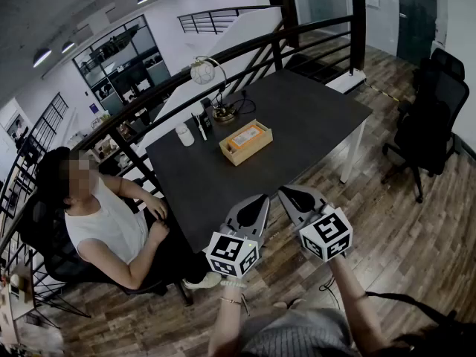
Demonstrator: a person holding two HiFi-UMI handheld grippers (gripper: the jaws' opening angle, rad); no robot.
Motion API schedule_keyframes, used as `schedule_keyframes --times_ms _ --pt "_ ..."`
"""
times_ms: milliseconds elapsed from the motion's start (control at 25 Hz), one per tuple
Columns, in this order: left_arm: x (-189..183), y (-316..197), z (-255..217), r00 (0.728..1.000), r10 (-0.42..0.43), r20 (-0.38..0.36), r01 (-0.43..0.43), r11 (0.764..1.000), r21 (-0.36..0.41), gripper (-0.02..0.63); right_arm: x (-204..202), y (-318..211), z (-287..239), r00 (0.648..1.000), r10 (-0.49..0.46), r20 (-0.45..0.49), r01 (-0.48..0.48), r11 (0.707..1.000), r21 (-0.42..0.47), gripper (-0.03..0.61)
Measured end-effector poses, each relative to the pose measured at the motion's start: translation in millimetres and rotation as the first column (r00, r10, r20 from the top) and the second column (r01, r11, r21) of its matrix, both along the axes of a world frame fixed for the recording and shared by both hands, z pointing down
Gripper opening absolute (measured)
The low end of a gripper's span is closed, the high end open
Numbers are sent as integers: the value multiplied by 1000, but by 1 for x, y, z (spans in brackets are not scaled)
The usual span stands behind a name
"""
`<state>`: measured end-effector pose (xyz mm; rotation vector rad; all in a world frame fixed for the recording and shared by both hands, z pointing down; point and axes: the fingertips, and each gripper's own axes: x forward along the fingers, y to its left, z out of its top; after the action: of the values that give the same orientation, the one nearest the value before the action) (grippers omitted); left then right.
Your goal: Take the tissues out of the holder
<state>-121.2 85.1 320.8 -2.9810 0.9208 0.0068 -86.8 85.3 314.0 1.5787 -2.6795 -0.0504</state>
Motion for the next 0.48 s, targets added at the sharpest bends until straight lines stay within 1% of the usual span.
schedule_keyframes --times_ms 480 --pt "1 -4 5 1000 -16 17 16 1000 -9 8 3 -6 12 1000 -13 5 13 1000 -27 12"
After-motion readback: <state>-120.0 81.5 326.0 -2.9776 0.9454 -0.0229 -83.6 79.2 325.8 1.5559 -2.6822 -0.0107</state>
